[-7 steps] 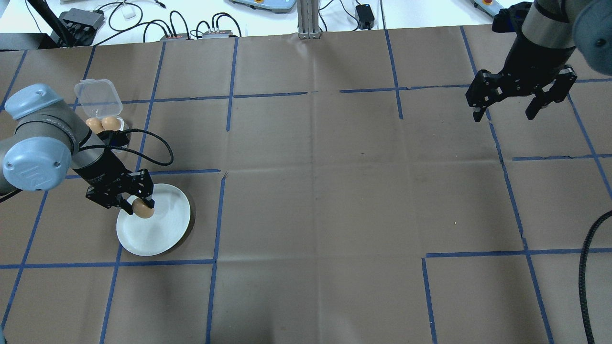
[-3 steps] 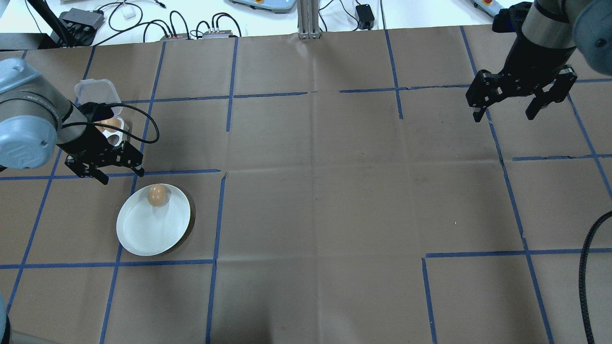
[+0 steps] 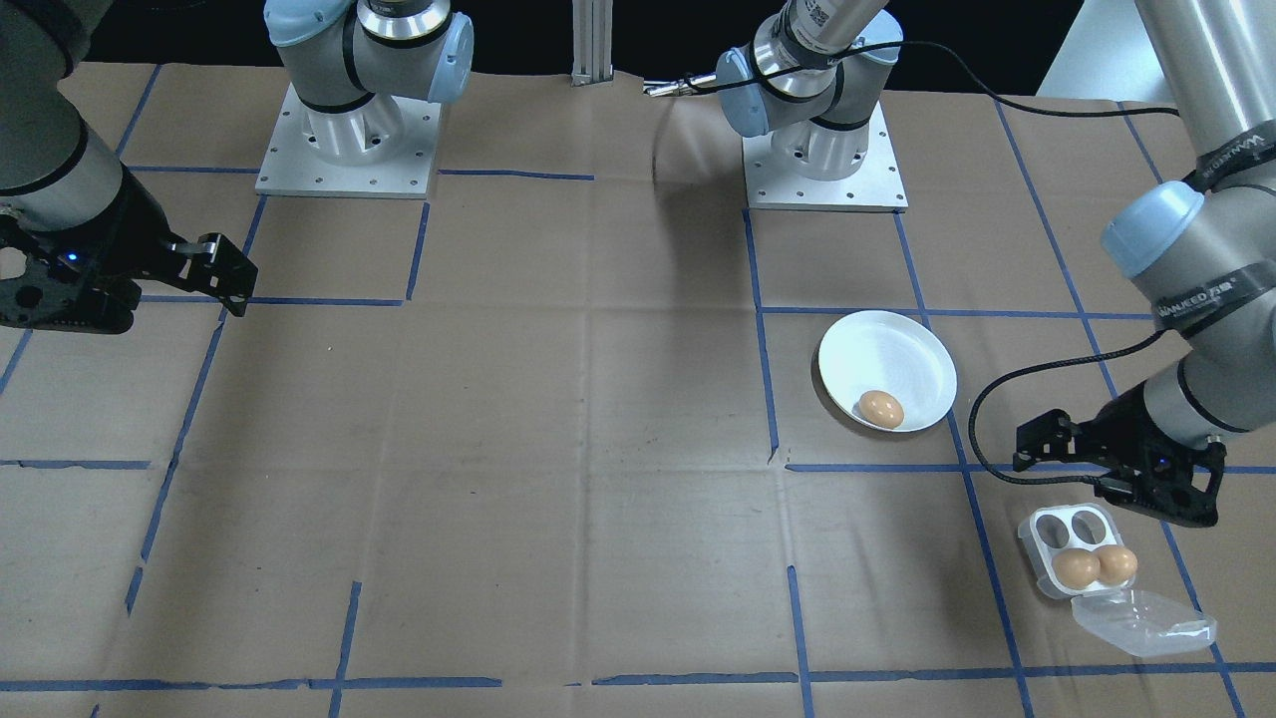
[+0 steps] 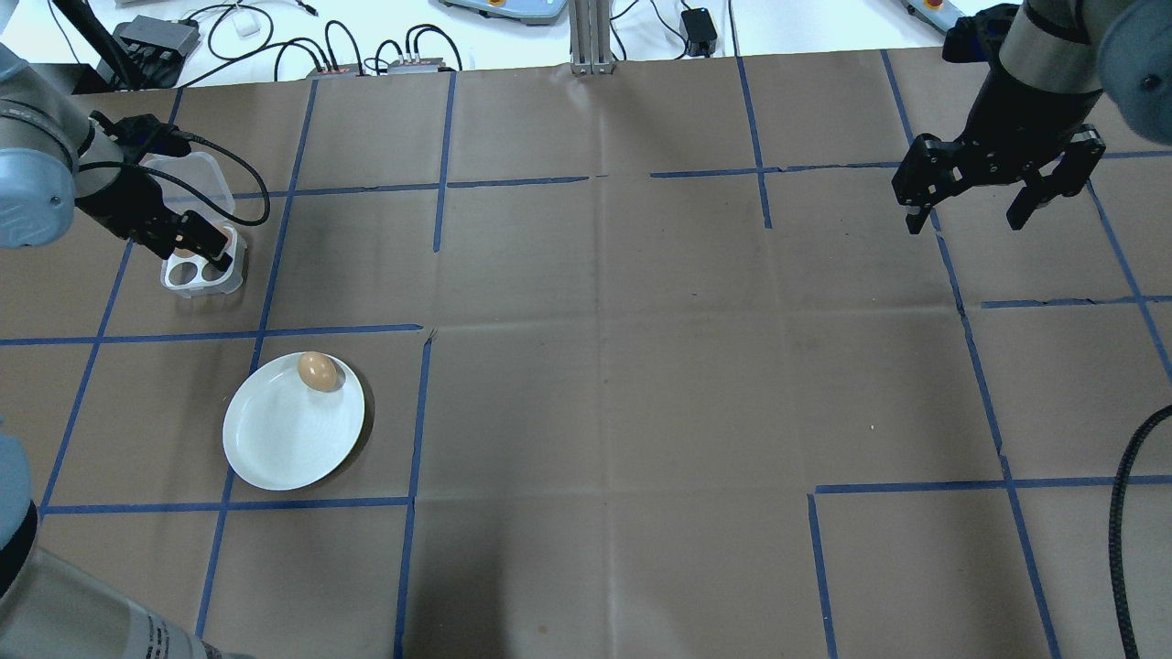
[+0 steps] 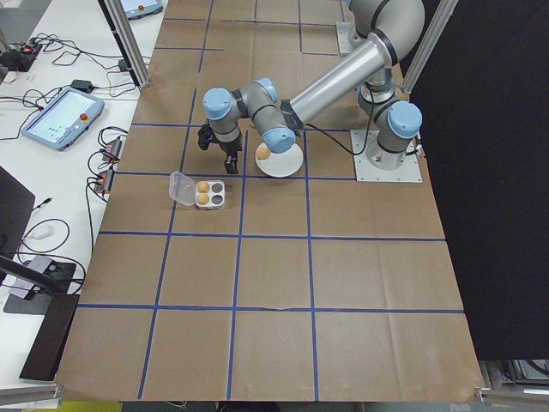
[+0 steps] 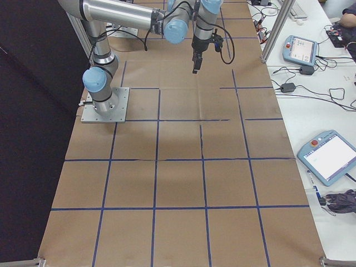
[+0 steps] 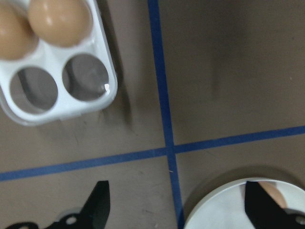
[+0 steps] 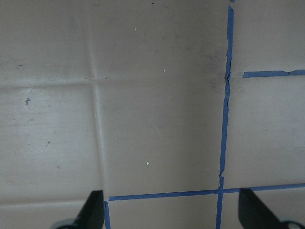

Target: Place egg on plate

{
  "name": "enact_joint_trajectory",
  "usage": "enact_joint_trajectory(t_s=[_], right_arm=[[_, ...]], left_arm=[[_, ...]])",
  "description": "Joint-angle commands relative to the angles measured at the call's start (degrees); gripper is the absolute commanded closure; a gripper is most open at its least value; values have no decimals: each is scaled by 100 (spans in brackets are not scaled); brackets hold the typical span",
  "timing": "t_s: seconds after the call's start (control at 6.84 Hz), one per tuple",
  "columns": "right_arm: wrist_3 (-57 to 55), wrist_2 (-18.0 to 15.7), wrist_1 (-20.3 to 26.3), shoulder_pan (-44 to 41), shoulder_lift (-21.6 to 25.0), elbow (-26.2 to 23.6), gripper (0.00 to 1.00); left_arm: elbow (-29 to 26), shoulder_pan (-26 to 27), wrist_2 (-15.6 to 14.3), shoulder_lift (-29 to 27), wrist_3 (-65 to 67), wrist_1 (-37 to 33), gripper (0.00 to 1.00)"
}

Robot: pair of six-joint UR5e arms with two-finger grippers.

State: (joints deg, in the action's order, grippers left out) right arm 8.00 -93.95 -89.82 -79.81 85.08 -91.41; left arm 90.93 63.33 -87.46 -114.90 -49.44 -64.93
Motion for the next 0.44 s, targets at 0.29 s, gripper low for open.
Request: enact_joint_trajectory(t_s=[0.29], right_arm=[[0, 0, 0, 0, 0, 0, 0]], left_arm=[[-663, -330, 36, -769, -3048, 367, 1]])
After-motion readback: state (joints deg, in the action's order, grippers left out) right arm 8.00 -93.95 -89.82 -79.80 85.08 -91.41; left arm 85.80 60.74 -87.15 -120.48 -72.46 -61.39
